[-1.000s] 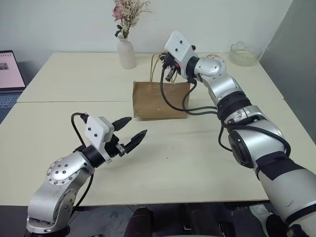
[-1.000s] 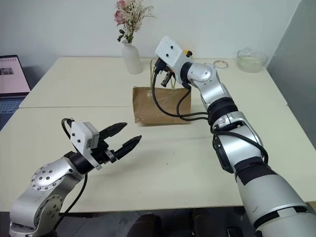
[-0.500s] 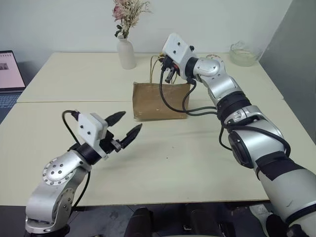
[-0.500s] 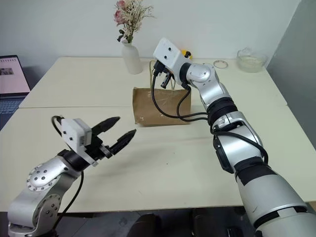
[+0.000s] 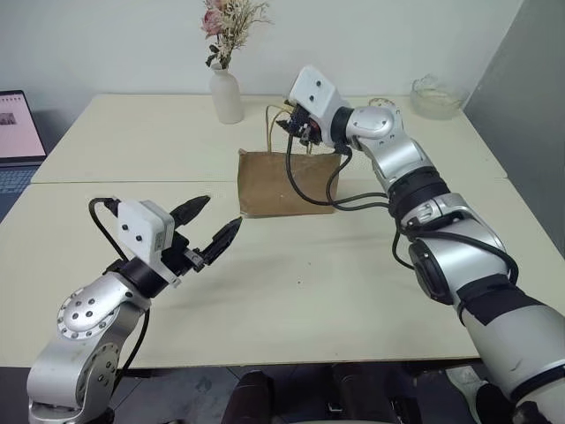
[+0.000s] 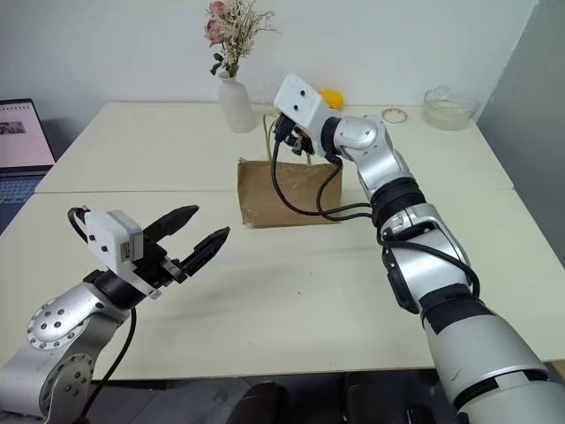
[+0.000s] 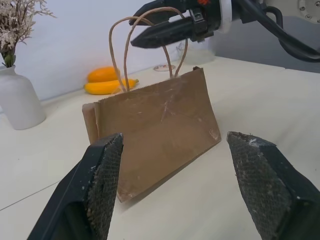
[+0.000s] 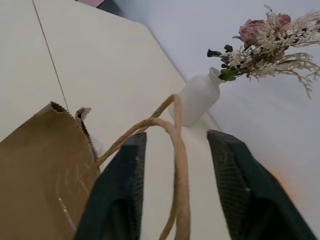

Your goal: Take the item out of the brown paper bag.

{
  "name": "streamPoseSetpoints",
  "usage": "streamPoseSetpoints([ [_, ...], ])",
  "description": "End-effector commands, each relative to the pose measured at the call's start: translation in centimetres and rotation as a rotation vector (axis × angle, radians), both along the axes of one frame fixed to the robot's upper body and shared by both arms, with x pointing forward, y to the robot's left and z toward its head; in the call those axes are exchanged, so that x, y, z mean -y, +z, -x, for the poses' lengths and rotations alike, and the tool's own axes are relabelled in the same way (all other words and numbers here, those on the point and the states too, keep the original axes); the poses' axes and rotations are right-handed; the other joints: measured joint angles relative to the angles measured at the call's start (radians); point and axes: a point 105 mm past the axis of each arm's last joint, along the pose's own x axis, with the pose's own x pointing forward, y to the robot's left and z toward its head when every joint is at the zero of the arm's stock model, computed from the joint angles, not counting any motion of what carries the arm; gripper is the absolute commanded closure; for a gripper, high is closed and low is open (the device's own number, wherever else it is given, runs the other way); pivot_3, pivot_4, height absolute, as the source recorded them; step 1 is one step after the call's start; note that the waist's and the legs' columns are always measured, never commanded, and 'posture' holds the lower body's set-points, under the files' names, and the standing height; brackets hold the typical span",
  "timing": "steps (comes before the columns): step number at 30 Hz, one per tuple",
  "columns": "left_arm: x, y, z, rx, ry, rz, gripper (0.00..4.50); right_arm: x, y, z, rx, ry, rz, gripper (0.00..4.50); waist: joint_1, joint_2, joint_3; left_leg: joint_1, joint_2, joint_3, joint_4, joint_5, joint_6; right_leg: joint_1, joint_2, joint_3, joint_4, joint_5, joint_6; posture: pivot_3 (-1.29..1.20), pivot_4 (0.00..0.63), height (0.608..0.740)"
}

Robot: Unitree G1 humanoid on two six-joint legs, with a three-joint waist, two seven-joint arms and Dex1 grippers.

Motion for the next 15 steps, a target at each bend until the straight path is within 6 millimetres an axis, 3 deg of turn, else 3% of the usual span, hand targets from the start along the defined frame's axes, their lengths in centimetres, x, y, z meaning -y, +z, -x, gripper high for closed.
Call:
streamPoseSetpoints([
  [1,0.1,0.9,0.0,0.023,0.001,-0.005,1.02,1.1,1.7,0.8,0.039,0.026,-0.04,0.96,0.003,0.0,0.0,0.0,0.0,0.0,0.0,0.0,0.0,0.0,0.0,0.0,0.0,0.0,0.0,0.0,0.15,0.74],
  [3,0.1,1.1,-0.3,0.02,0.0,-0.008,1.02,2.2,1.4,1.4,0.037,0.035,-0.04,0.2,0.006,0.0,0.0,0.0,0.0,-0.001,0.0,0.0,0.0,0.0,0.0,-0.001,0.0,0.0,0.0,0.0,0.15,0.74],
  [4,0.2,1.1,-0.4,0.02,-0.001,-0.012,1.02,2.8,1.3,2.0,0.025,0.044,-0.051,0.02,0.006,0.0,0.0,-0.001,0.0,-0.001,0.0,0.0,0.0,0.001,0.0,-0.001,-0.001,0.0,0.0,0.0,0.15,0.74],
  [11,0.3,2.0,-1.7,0.029,-0.007,-0.019,1.02,9.6,-1.0,7.3,-0.203,-0.01,-0.277,0.02,0.022,0.0,0.0,0.0,-0.001,-0.001,0.0,0.0,0.0,0.001,-0.001,-0.001,-0.001,0.0,0.001,0.0,0.15,0.74],
  [14,0.4,2.3,-2.8,0.03,-0.03,-0.039,1.02,11.1,-2.6,10.3,-0.289,-0.014,-0.356,0.02,0.026,0.0,0.0,0.0,-0.001,-0.002,0.0,0.0,0.0,0.001,-0.001,-0.002,0.0,-0.002,0.004,0.0,0.15,0.74],
  [15,0.4,2.4,-3.9,0.034,-0.036,-0.066,1.21,11.1,-4.1,12.1,-0.342,0.003,-0.353,0.0,0.026,0.0,0.0,0.0,0.0,-0.002,0.0,0.0,0.0,0.002,0.0,-0.002,0.0,-0.003,0.005,0.0,0.15,0.74],
])
